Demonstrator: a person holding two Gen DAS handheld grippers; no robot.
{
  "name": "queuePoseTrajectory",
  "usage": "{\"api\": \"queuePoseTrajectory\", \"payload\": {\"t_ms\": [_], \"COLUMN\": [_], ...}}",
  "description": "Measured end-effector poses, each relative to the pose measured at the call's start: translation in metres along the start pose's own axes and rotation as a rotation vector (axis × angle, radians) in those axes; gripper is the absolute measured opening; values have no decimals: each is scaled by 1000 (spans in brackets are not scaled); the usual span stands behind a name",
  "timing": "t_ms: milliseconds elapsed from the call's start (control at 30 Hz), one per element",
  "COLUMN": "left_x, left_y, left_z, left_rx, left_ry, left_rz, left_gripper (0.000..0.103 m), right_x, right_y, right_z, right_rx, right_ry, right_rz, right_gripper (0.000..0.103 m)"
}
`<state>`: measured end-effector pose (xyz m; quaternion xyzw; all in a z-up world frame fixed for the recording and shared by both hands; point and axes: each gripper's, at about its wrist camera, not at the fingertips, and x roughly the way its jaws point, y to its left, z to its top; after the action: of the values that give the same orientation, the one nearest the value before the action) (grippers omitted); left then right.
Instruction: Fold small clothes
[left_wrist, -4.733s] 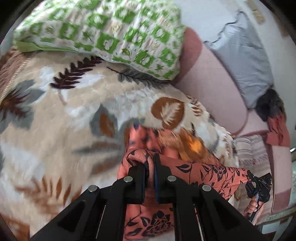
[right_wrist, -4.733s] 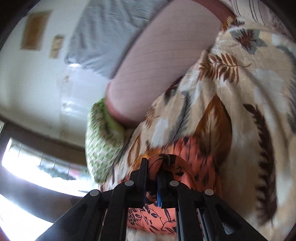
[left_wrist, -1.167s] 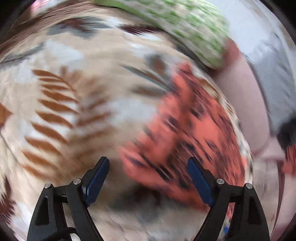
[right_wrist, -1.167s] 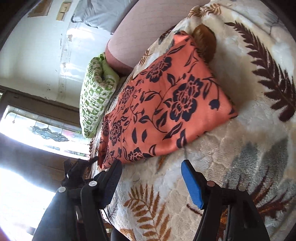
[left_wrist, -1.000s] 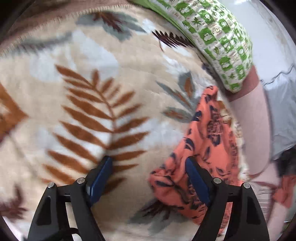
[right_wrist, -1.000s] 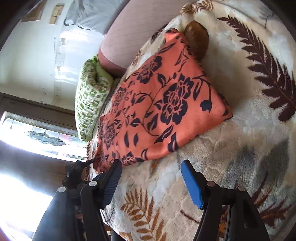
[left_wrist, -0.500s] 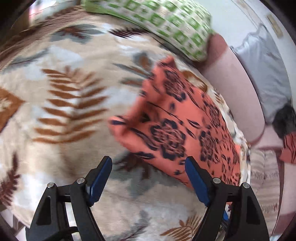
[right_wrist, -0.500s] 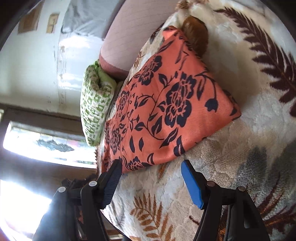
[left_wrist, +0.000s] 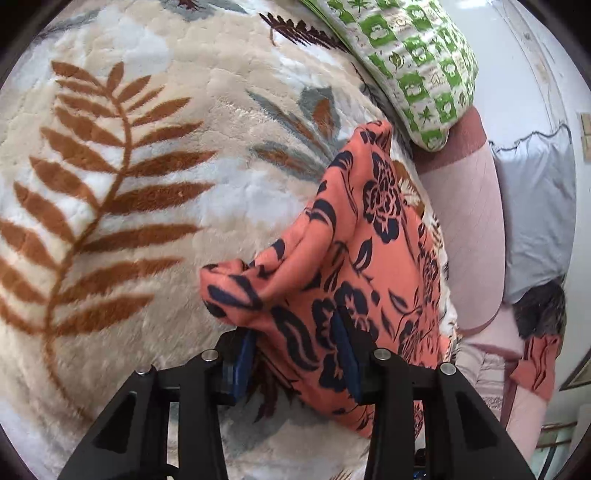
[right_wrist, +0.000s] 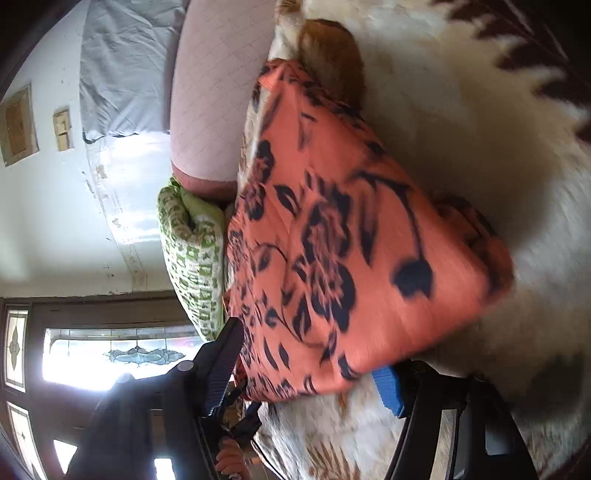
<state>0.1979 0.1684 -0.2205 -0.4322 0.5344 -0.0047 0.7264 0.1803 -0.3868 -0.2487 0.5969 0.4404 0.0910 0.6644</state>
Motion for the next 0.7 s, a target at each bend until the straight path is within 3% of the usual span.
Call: {"api": "queuePoseTrajectory", "payload": {"t_ms": [100, 233, 333, 400, 467, 533, 567, 700], "left_x": [6, -8, -13, -13, -14, -17, -17, -6], "left_y": [-7, -3, 4, 11, 17, 15, 12, -2], "left_z": [2, -12, -24, -24, -21, -18, -17, -7], "left_rx": [0, 1, 21, -6, -53, -98, -90, -48], "left_ry": [-32, -90, -116, -121, -110, -119, -126, -162], "left_rz": [-21, -93, -46, 22, 17, 31, 51, 74], "left_gripper": [42, 42, 42, 51, 51, 58, 63, 64], "right_x": [3, 1, 3, 5, 7, 7, 6, 7], "right_y": [8, 21, 29, 28, 22, 12, 9, 8], "right_z": [4, 1, -1, -1, 1, 2, 3, 4], "right_rx": [-51, -154, -198, -197, -148, -83, -64, -64], "right_ry": [-38, -91, -98, -91, -70, -51, -52, -44], "right_rz": [-10, -65, -95, -104, -111, -83, -65, -55], "right_gripper": [68, 43, 43, 43, 45, 56, 56, 56]}}
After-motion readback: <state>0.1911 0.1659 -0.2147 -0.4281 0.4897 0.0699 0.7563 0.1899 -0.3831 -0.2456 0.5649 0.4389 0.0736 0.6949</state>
